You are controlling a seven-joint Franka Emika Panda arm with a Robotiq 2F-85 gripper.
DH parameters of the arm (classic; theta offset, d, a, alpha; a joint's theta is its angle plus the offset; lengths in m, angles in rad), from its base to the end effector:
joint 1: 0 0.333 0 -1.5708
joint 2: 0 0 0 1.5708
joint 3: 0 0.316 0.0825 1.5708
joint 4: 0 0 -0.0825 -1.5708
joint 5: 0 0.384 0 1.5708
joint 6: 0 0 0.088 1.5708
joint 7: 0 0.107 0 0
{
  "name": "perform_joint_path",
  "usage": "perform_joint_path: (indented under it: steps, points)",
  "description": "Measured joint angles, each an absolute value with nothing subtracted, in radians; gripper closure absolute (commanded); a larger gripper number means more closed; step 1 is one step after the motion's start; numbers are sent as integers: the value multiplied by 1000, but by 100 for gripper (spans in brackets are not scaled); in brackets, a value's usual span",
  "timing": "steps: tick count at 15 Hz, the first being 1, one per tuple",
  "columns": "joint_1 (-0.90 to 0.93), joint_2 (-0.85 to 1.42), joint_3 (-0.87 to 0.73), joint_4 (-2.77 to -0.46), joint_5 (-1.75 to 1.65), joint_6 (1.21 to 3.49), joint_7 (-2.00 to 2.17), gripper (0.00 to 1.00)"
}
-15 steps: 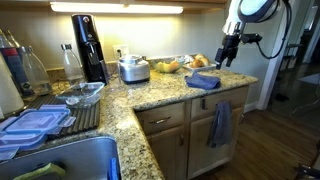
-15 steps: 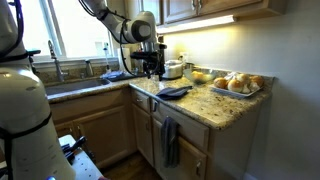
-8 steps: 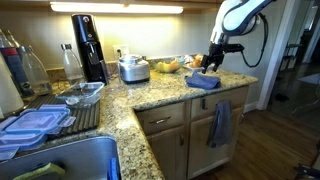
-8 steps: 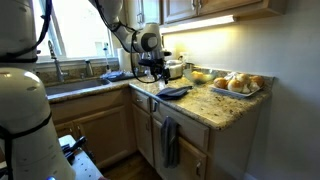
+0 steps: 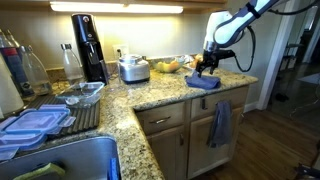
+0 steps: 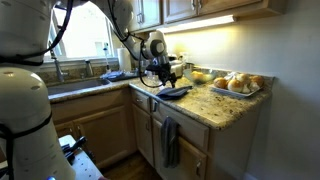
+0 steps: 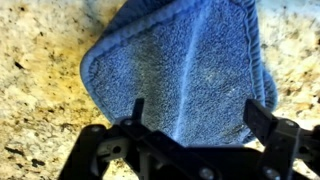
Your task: Pick the towels on the counter and hang them on the drawer
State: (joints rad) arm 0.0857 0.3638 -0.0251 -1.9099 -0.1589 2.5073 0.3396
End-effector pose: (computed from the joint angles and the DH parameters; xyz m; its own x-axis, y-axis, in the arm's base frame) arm 0.6448 0.0413 0.3299 0.9562 -0.1473 0.2531 -0.1645 -0.9852 0.0480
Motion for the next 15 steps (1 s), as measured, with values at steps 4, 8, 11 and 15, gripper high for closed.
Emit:
perform_joint_path:
  steps: [4,8,11,15]
  points:
    - [105,434,-51,-1849,-159,2503,367,40]
    - [118,465,-71,-1820,-159,2503,375,67]
    - [123,466,-87,-1817,-160,2503,378,85]
    - [130,465,-108,-1816,-172,2503,394,96]
